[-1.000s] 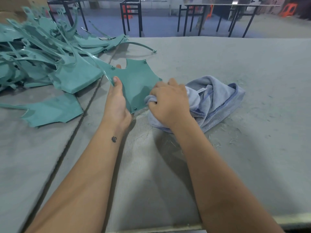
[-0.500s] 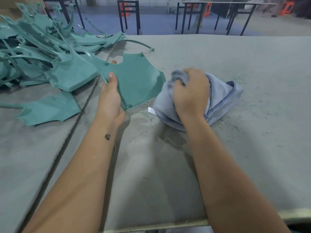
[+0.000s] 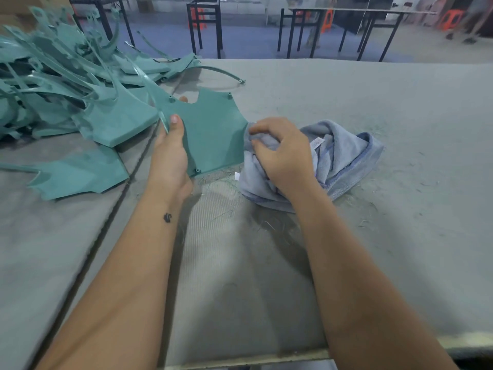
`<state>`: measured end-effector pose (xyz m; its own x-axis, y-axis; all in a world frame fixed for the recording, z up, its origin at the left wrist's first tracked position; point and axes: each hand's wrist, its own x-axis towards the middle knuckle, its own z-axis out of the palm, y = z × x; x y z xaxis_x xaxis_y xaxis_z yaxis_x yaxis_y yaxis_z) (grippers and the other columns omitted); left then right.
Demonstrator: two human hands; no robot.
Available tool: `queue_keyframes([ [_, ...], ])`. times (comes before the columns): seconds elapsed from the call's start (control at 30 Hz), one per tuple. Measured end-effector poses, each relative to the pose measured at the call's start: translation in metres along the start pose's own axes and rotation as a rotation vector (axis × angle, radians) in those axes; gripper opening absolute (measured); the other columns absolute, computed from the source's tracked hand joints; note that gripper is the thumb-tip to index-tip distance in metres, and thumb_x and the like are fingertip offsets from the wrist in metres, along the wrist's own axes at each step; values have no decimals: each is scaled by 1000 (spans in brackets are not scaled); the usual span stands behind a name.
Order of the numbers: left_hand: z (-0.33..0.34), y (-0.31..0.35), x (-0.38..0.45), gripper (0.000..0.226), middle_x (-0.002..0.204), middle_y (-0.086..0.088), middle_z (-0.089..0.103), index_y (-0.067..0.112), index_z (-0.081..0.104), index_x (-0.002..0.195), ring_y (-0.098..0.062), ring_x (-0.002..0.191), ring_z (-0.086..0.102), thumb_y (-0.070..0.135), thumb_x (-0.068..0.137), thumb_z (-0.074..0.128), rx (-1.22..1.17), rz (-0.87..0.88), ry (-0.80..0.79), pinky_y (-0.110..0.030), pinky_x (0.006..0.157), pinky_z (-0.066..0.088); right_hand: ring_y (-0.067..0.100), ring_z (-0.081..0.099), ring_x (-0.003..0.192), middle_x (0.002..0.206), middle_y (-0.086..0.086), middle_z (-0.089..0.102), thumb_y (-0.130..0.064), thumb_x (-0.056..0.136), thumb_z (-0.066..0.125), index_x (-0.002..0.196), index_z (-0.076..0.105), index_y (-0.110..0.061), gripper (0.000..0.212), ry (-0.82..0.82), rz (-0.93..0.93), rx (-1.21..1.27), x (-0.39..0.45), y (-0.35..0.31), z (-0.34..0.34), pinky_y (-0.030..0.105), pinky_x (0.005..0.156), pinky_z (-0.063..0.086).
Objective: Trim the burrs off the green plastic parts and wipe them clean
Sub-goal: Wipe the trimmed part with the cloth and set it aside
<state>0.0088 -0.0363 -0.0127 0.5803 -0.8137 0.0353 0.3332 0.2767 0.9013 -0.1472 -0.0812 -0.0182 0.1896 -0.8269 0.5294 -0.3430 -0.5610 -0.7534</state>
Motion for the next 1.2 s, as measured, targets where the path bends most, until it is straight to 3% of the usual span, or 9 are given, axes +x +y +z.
queue_keyframes([
  [0.13, -1, 1, -1, 25, 115, 6, 70, 27, 58, 116, -13, 104, 69, 32, 106, 36, 9, 19, -53, -41, 93, 54, 0, 56, 86, 103, -15, 61, -17, 82, 66, 119, 55, -22, 39, -49, 239, 48, 6, 2, -4, 2, 68, 39],
  [0.27, -1, 2, -3, 31, 120, 2, 69, 21, 57, 126, -15, 109, 67, 31, 106, 35, 8, 39, -96, -41, 94, 54, -1, 53, 66, 70, -14, 60, -16, 79, 65, 97, 63, -21, 19, -155, 255, -54, 8, 5, -8, 7, 52, 37],
  [0.4, -1, 0, -2, 28, 120, 2, 69, 22, 59, 123, -15, 108, 67, 32, 105, 39, 9, 25, -101, -42, 96, 53, 10, 51, 66, 68, -9, 57, -12, 78, 62, 92, 61, -16, 15, -93, 220, -145, 9, 6, -4, 18, 51, 34],
  [0.53, -1, -4, 0, 30, 121, 4, 69, 25, 56, 127, -13, 108, 67, 35, 105, 39, 28, -7, -94, -41, 93, 54, 3, 48, 61, 65, -12, 54, -17, 82, 60, 89, 59, -18, 8, -38, 187, -211, 8, 6, 0, 21, 51, 32],
  [0.67, -6, -6, 3, 33, 118, 1, 70, 20, 55, 128, -16, 106, 68, 33, 106, 35, -31, -67, -20, -43, 94, 54, 7, 52, 65, 65, -13, 53, -19, 86, 59, 92, 61, -17, 7, 218, 343, 34, 11, 6, -6, 21, 65, 40],
  [0.77, -12, -6, 6, 28, 98, 9, 75, 26, 61, 107, -12, 99, 70, 33, 106, 34, -98, -76, 2, -42, 92, 55, -3, 43, 45, 55, -14, 46, -13, 87, 55, 76, 54, -16, 12, 463, 466, 346, 13, 7, -21, 13, 50, 37],
  [0.87, -13, -6, 8, 25, 102, 8, 74, 28, 59, 106, -13, 98, 71, 36, 105, 36, -118, -78, 41, -40, 85, 58, 2, 47, 53, 54, -18, 48, -15, 87, 56, 74, 53, -21, 14, 561, 394, 457, 10, 6, -31, 17, 55, 41],
  [1.0, -7, -9, 8, 32, 104, 8, 74, 29, 60, 106, -12, 100, 70, 39, 105, 30, -141, -70, 12, -38, 88, 57, 1, 60, 66, 68, -21, 62, -25, 88, 59, 90, 56, -31, 8, 330, 171, 207, 3, -3, -15, 15, 61, 45],
  [1.2, 8, -23, 0, 53, 131, -9, 62, 12, 46, 141, -24, 116, 63, 43, 105, 22, -142, -142, -142, -40, 99, 51, 27, 54, 100, 104, 7, 61, -23, 89, 58, 103, 62, -9, 21, 22, -42, -419, -1, -2, 17, 37, 84, 40],
])
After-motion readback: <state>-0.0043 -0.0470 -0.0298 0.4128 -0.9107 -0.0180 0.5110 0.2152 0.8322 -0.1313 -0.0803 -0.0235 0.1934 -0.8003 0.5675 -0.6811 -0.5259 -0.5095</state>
